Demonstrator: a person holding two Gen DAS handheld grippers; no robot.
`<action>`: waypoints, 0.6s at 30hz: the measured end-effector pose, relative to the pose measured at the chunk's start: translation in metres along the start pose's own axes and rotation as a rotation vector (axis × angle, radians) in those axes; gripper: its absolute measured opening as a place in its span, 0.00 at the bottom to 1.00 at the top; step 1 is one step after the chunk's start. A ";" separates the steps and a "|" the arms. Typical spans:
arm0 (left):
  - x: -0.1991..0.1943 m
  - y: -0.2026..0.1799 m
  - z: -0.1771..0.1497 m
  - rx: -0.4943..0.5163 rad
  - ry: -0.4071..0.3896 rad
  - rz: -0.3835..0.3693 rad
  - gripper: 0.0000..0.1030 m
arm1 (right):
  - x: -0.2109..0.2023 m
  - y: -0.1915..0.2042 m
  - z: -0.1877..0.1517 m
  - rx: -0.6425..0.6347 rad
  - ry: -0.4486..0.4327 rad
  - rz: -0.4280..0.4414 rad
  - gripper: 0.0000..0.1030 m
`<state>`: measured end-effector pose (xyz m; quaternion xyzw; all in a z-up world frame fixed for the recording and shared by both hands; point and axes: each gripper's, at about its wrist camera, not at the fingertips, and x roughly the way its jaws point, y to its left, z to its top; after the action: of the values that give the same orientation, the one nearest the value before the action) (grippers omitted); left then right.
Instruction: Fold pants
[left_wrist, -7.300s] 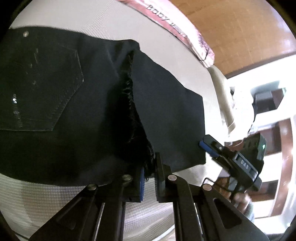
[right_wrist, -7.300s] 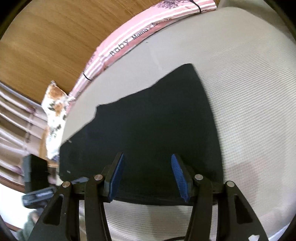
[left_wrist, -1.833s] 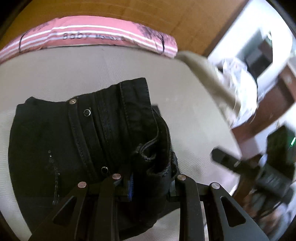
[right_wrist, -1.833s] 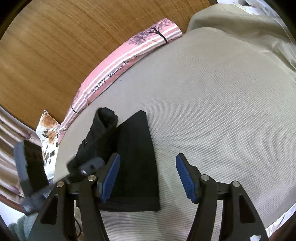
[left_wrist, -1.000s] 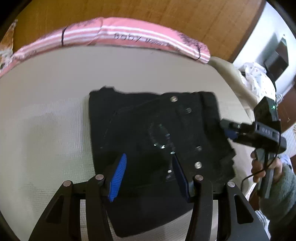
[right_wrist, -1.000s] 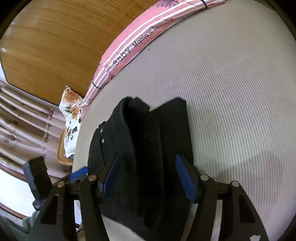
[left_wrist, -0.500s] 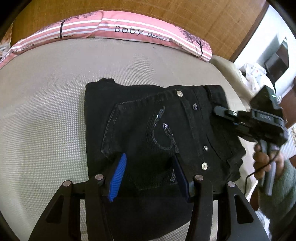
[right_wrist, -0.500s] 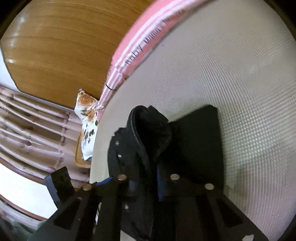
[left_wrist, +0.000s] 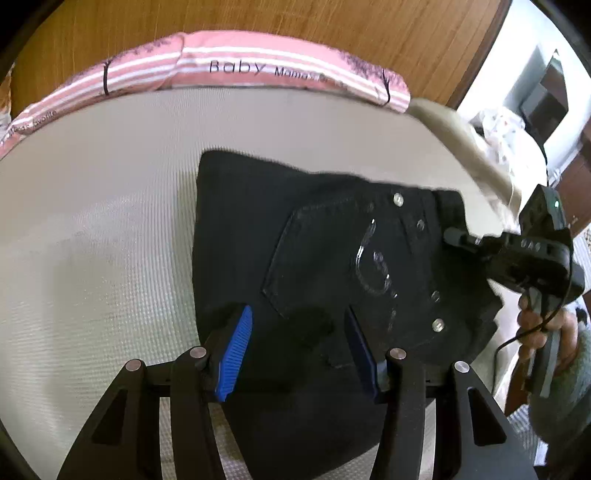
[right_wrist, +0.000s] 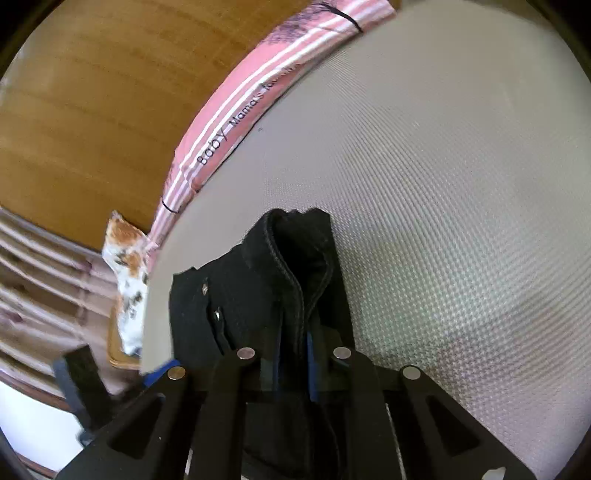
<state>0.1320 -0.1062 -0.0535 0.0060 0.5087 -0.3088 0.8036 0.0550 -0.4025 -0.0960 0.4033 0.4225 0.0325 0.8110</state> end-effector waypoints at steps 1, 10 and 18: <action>0.002 0.000 -0.001 0.009 0.005 0.005 0.52 | 0.000 -0.001 0.000 0.007 0.001 -0.004 0.16; 0.001 -0.016 -0.012 0.073 0.021 0.065 0.53 | -0.028 0.019 -0.015 -0.016 0.009 -0.083 0.32; -0.007 -0.027 -0.025 0.108 0.023 0.109 0.54 | -0.049 0.024 -0.050 -0.007 0.026 -0.069 0.32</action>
<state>0.0962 -0.1163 -0.0520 0.0807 0.4995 -0.2916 0.8118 -0.0057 -0.3743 -0.0630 0.3850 0.4464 0.0110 0.8077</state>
